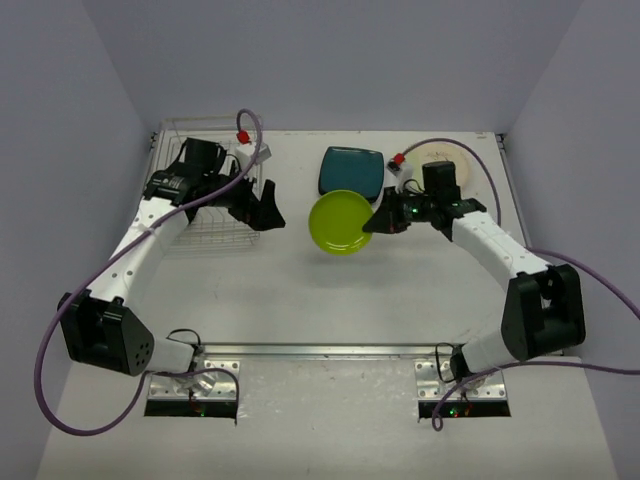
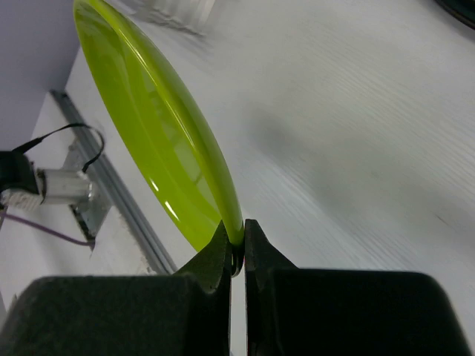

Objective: Unload the plates from the dish rack

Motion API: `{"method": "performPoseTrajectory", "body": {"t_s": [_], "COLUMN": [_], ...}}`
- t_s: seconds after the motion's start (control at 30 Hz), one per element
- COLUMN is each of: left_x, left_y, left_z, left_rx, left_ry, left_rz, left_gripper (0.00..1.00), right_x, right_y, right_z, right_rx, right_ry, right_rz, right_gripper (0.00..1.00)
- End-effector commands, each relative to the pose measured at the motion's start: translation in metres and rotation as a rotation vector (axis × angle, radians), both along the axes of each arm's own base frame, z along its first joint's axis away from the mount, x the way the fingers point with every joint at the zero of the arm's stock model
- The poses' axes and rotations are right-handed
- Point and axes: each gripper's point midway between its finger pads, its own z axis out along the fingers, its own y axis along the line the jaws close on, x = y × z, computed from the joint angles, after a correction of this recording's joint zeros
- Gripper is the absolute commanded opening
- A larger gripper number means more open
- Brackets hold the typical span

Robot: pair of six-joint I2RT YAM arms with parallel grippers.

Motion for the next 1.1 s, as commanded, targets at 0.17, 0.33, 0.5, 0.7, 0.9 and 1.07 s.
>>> {"method": "performPoseTrajectory", "body": {"t_s": [0.17, 0.33, 0.5, 0.7, 0.9, 1.07], "left_x": [0.083, 0.101, 0.107, 0.11, 0.121, 0.13], "left_y": [0.1, 0.139, 0.183, 0.229, 0.267, 0.285], "left_z": [0.039, 0.03, 0.024, 0.015, 0.014, 0.016], "left_rx": [-0.043, 0.076, 0.129, 0.195, 0.255, 0.277], "left_ry": [-0.139, -0.136, -0.118, -0.082, -0.065, -0.055], "left_rz": [0.503, 0.676, 0.848, 0.917, 0.986, 0.991], "left_gripper": [1.0, 1.0, 1.0, 0.88, 0.84, 0.79], "right_x": [0.01, 0.02, 0.041, 0.062, 0.073, 0.073], "right_y": [-0.147, -0.166, -0.171, -0.177, -0.183, -0.178], "right_z": [-0.081, -0.111, -0.132, -0.144, -0.157, -0.159], "right_rx": [-0.155, -0.147, -0.126, -0.139, -0.167, -0.158], "right_ry": [0.189, 0.346, 0.426, 0.446, 0.508, 0.555], "right_rz": [-0.344, -0.411, -0.429, -0.448, -0.457, -0.425], "right_gripper": [0.0, 0.0, 0.0, 0.0, 0.04, 0.1]}}
